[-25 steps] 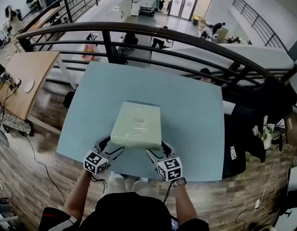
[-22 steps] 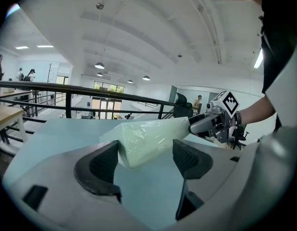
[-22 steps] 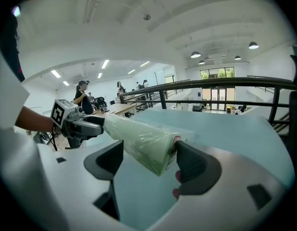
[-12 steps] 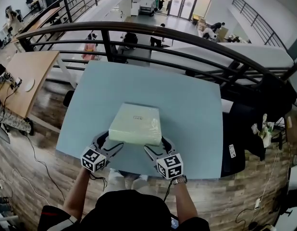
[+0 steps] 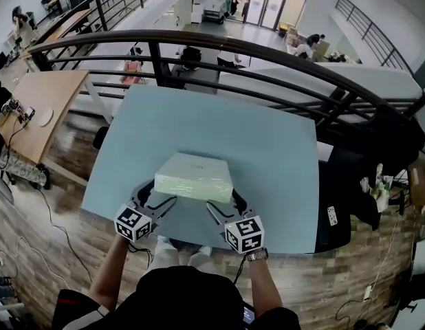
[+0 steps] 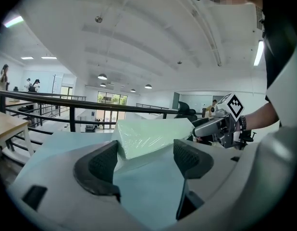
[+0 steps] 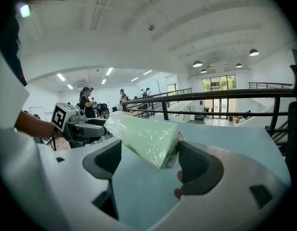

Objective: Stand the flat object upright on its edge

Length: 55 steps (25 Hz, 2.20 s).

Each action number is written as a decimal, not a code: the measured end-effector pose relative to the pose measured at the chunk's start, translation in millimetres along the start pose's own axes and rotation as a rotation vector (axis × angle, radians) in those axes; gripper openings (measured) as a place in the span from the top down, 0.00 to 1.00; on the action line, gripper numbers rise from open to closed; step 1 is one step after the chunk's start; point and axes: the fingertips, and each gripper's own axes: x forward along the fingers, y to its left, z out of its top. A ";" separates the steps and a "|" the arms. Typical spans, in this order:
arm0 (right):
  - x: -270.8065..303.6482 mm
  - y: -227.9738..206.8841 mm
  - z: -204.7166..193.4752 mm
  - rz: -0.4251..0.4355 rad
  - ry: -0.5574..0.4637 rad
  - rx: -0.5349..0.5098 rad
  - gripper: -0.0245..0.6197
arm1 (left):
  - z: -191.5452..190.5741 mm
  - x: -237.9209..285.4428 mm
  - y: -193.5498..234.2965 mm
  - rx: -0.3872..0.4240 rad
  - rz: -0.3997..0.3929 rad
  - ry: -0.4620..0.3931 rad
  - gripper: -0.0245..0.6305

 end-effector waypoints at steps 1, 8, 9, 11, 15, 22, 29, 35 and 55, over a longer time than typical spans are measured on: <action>-1.2 0.5 1.8 0.001 -0.003 0.001 0.42 | 1.8 -0.9 -0.8 0.001 0.004 -0.003 0.43; -9.5 -0.8 12.5 0.004 -0.022 -0.013 0.42 | 12.8 -4.7 -8.9 0.017 0.009 -0.012 0.43; -10.1 -0.7 13.0 0.005 -0.024 -0.014 0.42 | 13.3 -5.1 -9.6 0.020 0.010 -0.012 0.43; -11.9 -1.8 14.5 0.003 -0.028 -0.014 0.42 | 15.2 -5.6 -12.0 0.022 0.012 -0.015 0.43; -14.8 -3.6 19.3 0.004 -0.040 -0.009 0.42 | 18.9 -6.5 -15.9 0.026 0.014 -0.016 0.43; -16.3 -8.3 29.5 0.001 -0.055 -0.012 0.42 | 31.1 -2.1 -15.3 0.039 0.019 -0.024 0.43; -17.3 -11.4 34.5 -0.001 -0.063 -0.007 0.42 | 35.7 -1.1 -16.7 0.043 0.022 -0.027 0.43; -12.5 -16.5 42.4 -0.009 -0.060 -0.010 0.42 | 42.8 2.9 -12.7 0.050 0.029 -0.025 0.43; 0.2 -30.7 48.6 -0.039 -0.081 0.001 0.42 | 46.5 19.3 1.8 0.048 0.071 -0.058 0.43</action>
